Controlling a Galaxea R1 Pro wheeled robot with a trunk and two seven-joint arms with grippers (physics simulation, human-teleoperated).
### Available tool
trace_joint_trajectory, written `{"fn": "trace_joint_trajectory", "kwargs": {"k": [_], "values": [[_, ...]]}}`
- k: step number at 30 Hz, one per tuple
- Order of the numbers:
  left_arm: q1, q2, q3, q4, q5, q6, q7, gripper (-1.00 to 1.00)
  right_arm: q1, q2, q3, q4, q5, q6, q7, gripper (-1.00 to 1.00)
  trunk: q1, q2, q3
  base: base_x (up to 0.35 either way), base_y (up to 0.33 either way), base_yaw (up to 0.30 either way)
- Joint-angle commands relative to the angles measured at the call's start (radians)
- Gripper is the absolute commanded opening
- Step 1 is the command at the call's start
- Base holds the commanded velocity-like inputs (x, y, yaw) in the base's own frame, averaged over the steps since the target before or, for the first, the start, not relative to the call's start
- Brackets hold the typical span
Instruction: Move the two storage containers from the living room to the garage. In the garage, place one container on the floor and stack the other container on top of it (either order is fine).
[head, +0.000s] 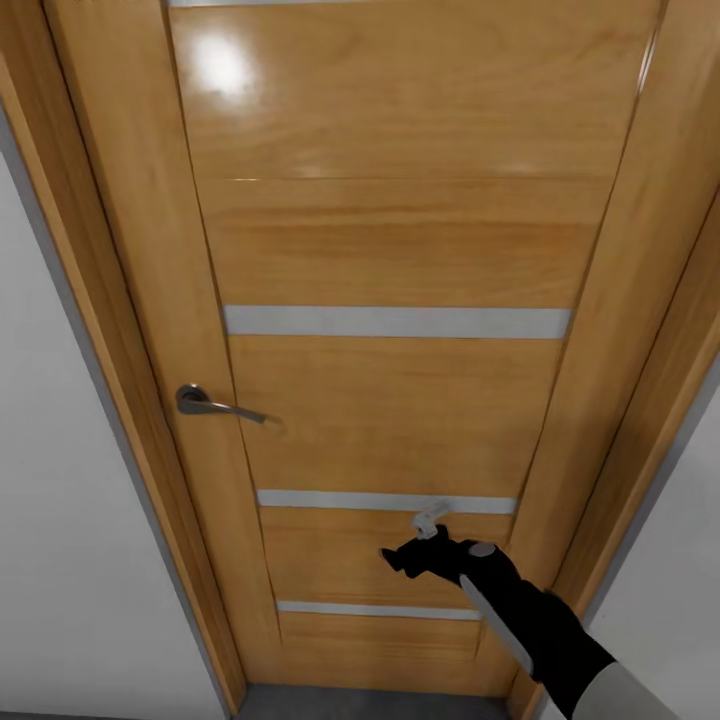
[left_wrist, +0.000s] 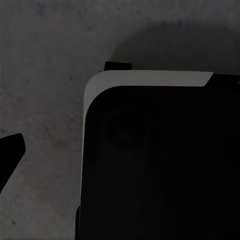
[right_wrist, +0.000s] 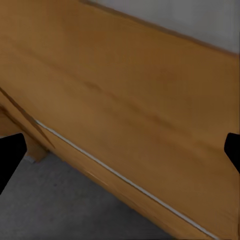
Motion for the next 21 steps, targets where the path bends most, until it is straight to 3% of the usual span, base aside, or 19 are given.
{"fn": "trace_joint_trajectory", "kwargs": {"k": [1, 6, 9, 21], "values": [[0.0, 0.0, 0.0, 0.0, 0.008, -0.002, -0.001, 1.0, -0.051, 0.007, 0.001, -0.005, 0.017, -0.004, -0.015, 1.0, 0.0, -0.001, -0.001, 0.0, 0.0, 0.0], [0.0, -0.001, 0.0, 0.0, 0.008, -0.002, -0.002, 1.0, -0.051, 0.049, 0.0, -0.004, 0.109, -0.003, -0.046, 1.0, 0.0, -0.001, -0.001, 0.0, 0.0, 0.0], [0.0, -0.001, 0.0, 0.0, 0.008, -0.002, -0.001, 1.0, -0.051, 0.069, -0.001, -0.002, 0.14, -0.002, -0.056, 1.0, 0.0, -0.001, -0.001, 0.0, 0.0, 0.0], [0.0, -0.001, -0.002, 0.0, 0.008, -0.002, -0.001, 1.0, -0.051, 0.078, -0.002, -0.042, 0.163, 0.032, -0.084, 1.0, 0.0, -0.001, -0.001, 0.0, 0.0, 0.0]]}}
